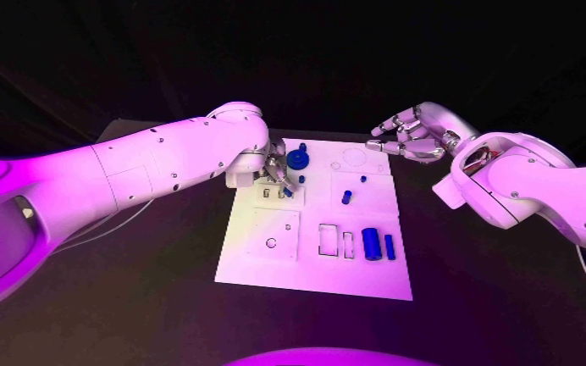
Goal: Assemble the parts on the task board
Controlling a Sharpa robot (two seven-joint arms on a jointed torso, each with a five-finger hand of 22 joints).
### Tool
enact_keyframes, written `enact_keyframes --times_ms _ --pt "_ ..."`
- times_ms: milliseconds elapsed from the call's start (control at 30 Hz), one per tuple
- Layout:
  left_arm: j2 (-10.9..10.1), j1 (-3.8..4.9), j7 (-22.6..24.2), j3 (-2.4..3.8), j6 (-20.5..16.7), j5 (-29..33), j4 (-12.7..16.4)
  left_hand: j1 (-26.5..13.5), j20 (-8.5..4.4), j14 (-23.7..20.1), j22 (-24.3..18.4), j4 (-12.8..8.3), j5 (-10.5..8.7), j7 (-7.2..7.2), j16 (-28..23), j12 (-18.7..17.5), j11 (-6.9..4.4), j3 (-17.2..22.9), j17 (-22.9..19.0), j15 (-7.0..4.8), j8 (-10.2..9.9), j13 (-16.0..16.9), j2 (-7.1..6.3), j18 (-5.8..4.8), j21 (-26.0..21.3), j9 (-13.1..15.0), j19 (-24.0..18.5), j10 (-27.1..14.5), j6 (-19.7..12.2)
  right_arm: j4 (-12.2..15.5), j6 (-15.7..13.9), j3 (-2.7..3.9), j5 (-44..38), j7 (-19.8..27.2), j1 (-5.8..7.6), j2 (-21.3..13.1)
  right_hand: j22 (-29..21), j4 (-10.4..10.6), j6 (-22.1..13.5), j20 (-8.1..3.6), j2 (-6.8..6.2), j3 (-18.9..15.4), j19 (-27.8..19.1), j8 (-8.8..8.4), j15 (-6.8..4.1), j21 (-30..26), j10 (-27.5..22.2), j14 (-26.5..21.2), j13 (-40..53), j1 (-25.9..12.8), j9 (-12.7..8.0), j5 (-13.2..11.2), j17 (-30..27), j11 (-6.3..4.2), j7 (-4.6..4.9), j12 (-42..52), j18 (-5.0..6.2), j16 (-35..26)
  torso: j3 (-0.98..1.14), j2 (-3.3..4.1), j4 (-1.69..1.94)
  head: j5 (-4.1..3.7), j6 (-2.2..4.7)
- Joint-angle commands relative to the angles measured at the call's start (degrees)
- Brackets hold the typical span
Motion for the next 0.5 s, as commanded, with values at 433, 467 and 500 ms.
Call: enact_keyframes --times_ms 433,467,500 --pt "-4.18 -0.10 1.39 0.24 -7.70 4.97 3.58 -7.57 -0.03 3.69 0.80 -6.47 0.00 -0.44 -0.44 -0.11 -0.14 22.67 6.17 -0.27 0.12 0.22 -8.15 -0.90 0.67 2.46 0.09 1.40 0.90 -0.43 0.81 -0.03 -0.38 -0.05 -0.10 0.18 8.85 0.08 0.38 -0.40 0.53 -0.32 0.14 0.39 -0.50 -0.23 0.11 3.31 0.05 -0.14 0.09 0.14 4.39 -0.11 -0.13 0.05 0.34 -0.17 0.00 0.02 0.10 0.23 -0.02" --pt "-4.46 -0.12 1.44 0.24 -8.30 5.15 3.89 -7.76 -0.03 3.69 0.81 -6.58 0.00 -0.48 -0.44 -0.11 -0.11 22.98 6.18 -0.28 0.14 0.22 -8.29 -0.90 0.67 2.53 0.09 1.43 0.91 -0.46 0.82 -0.04 -0.38 -0.05 -0.13 0.19 8.85 0.08 0.38 -0.40 0.53 -0.32 0.14 0.39 -0.50 -0.23 0.11 3.31 0.05 -0.14 0.09 0.14 4.39 -0.11 -0.13 0.05 0.34 -0.17 0.00 0.01 0.12 0.20 -0.07" --pt "-4.69 -0.16 1.47 0.24 -8.72 5.26 4.14 -8.00 -0.03 3.70 0.82 -6.67 0.02 -0.47 -0.43 -0.04 -0.12 23.38 6.19 -0.30 0.21 0.29 -8.31 -0.90 0.67 2.63 0.09 1.49 0.97 -0.48 0.83 -0.04 -0.38 -0.04 -0.15 0.20 8.85 0.08 0.38 -0.40 0.53 -0.32 0.14 0.39 -0.50 -0.23 0.11 3.31 0.05 -0.14 0.09 0.14 4.39 -0.11 -0.13 0.05 0.34 -0.17 -0.01 0.01 0.12 0.20 -0.12"
